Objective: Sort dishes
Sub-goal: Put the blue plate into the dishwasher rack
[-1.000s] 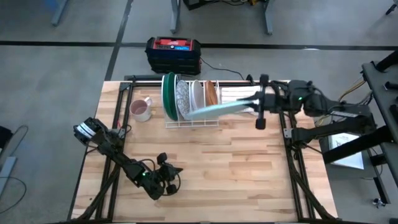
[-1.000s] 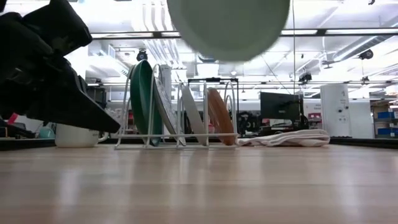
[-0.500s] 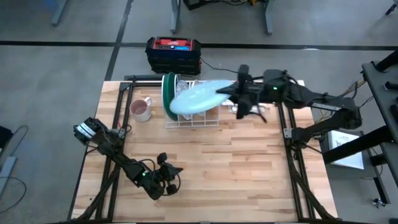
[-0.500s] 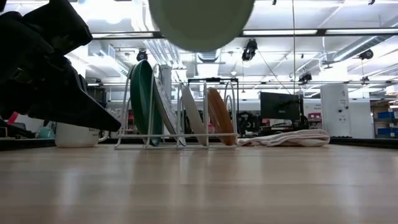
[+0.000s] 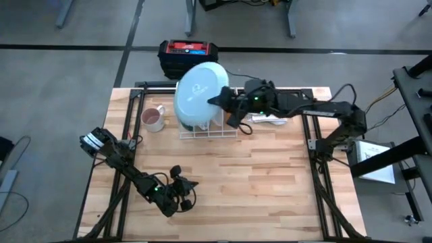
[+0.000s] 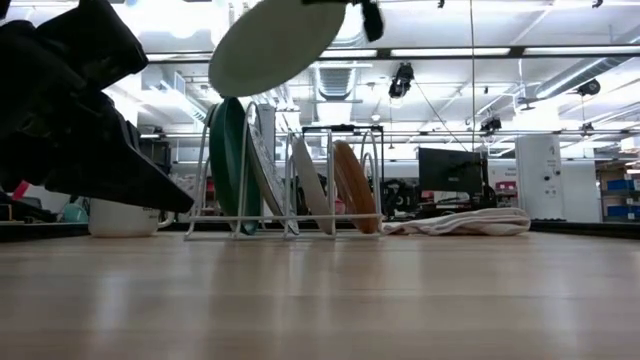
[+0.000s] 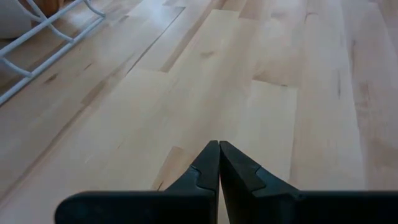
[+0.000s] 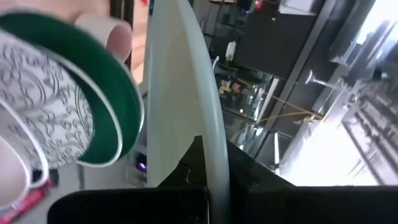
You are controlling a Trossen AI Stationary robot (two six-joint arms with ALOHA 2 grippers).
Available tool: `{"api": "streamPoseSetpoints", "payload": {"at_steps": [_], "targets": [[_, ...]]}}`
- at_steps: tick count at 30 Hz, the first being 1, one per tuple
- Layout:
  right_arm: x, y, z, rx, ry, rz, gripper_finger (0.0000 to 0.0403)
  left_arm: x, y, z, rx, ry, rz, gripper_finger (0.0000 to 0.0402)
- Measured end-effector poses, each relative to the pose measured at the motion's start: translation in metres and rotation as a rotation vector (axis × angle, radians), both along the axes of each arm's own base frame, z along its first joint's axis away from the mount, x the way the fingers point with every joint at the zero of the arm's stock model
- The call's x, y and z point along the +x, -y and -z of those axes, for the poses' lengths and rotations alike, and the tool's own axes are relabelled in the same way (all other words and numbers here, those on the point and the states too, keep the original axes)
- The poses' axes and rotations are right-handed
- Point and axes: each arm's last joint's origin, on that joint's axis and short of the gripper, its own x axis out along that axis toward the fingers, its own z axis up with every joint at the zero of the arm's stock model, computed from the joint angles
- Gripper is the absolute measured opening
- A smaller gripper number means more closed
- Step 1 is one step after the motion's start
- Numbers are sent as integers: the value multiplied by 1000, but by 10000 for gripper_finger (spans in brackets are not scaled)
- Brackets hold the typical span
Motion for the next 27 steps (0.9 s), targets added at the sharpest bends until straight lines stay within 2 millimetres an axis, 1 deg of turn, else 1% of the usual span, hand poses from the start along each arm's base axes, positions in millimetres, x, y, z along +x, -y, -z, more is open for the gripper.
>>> {"api": "streamPoseSetpoints", "payload": {"at_steps": [3, 7, 9, 16, 20, 23, 27], "targets": [[12, 3, 9, -105, -18, 9, 0, -1, -1, 1, 1, -6, -5, 0], [18, 6, 17, -301, -83, 30, 0, -2, -2, 2, -5, -16, -18, 0], [20, 7, 18, -339, -98, 55, 0, -2, -1, 5, -6, -19, -22, 0], [16, 8, 18, -355, -124, 81, 0, -3, -2, 7, -3, -28, -28, 0], [12, 6, 9, -302, -126, 85, 0, -3, -2, 7, -3, -29, -34, 0], [11, 5, 8, -253, -141, 89, 0, -3, -2, 7, -5, -28, -36, 0], [11, 5, 7, -239, -150, 92, 0, -3, -2, 7, -9, -26, -38, 0]]}}
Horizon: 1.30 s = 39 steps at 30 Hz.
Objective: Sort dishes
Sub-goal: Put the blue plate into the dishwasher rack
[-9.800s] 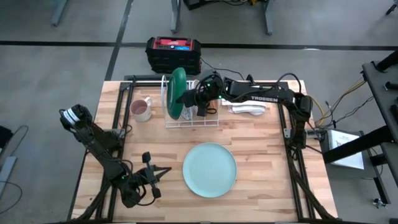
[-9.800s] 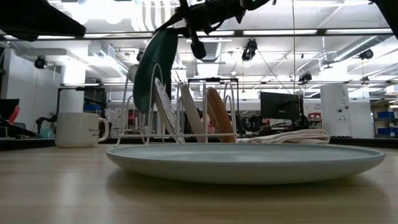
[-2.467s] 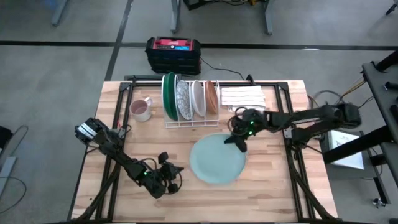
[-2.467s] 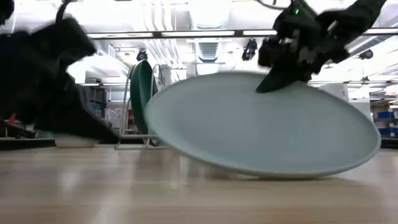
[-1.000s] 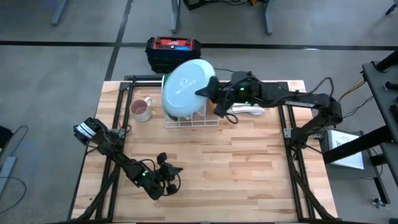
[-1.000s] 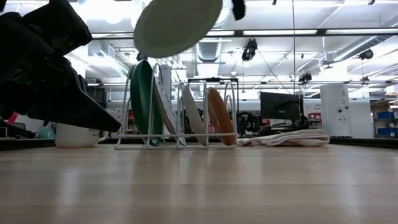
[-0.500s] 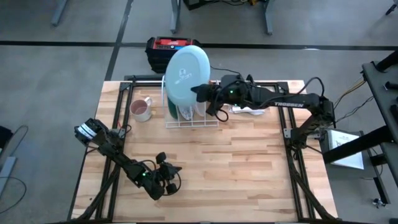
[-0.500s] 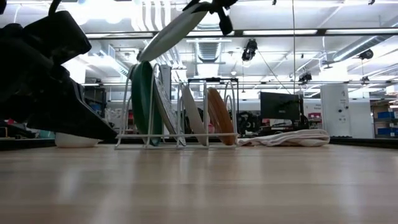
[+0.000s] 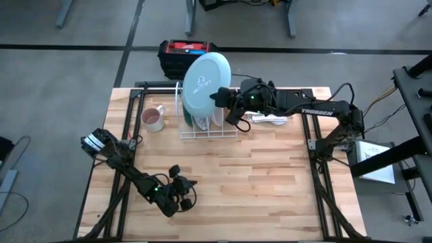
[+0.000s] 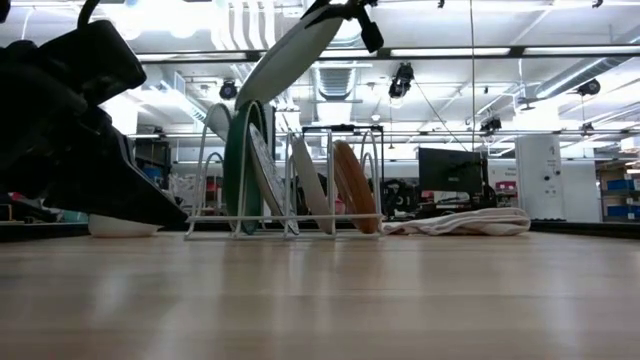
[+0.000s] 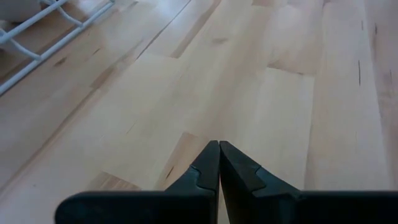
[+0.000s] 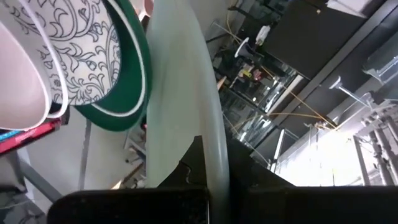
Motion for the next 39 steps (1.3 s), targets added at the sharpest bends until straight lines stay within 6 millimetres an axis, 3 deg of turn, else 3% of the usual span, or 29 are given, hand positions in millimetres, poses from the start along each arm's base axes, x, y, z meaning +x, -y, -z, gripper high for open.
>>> {"api": "streamPoseSetpoints", "payload": {"at_steps": [10, 25, 39], "targets": [[2, 0, 3, 59, 1, 9, 0, 0, 0, 0, 4, 8, -8, 0], [30, 4, 37, 79, -56, -11, 0, 0, 0, -1, 1, 15, -10, 0], [34, 5, 37, 70, -30, -8, 23, 1, 0, -1, 2, 15, -8, 0]]}}
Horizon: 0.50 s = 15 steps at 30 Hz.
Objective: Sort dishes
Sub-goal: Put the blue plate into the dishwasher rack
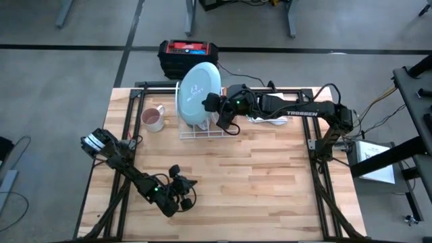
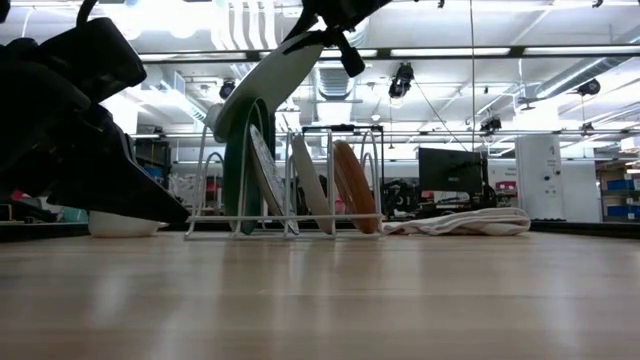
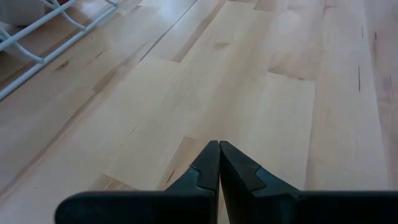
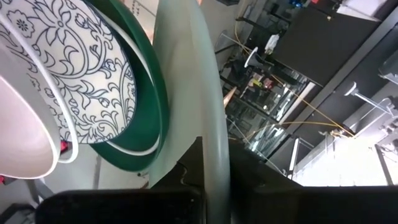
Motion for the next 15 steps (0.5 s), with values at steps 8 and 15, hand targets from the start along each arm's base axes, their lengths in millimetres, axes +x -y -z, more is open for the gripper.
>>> {"api": "streamPoseSetpoints", "payload": {"at_steps": [8, 15], "targets": [[1, 0, -1, -3, 17, 0, 23, 0, 0, 0, 0, 1, 0, 0], [1, 0, -2, -4, 28, -1, 40, 0, 0, 0, -1, 1, 0, 0]]}}
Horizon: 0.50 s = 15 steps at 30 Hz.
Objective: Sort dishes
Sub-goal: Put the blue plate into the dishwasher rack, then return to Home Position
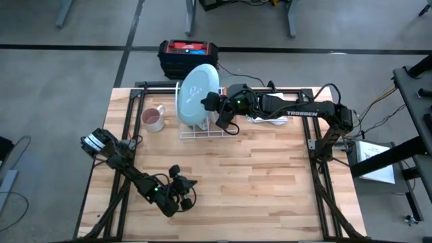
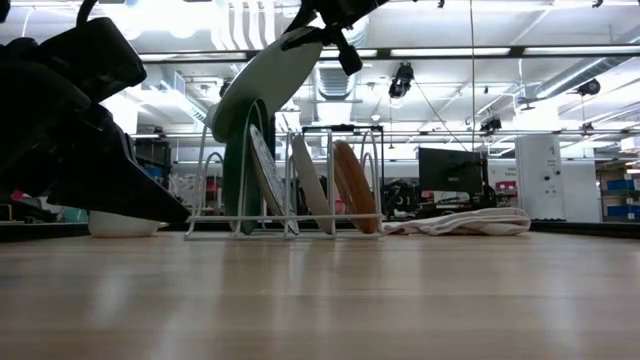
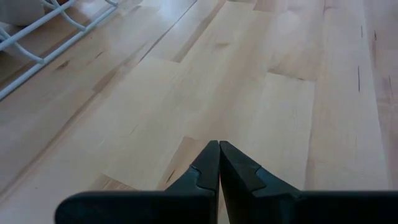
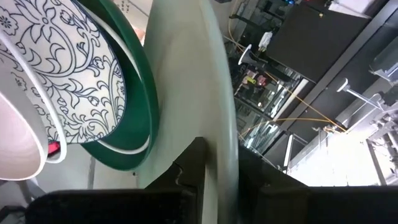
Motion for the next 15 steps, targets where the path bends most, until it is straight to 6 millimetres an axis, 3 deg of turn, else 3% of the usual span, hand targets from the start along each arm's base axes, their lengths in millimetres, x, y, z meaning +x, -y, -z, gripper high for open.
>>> {"api": "streamPoseSetpoints", "payload": {"at_steps": [15], "targets": [[2, 0, -5, 83, 83, 27, 68, 0, 0, 0, 0, 0, 0, 0]]}}
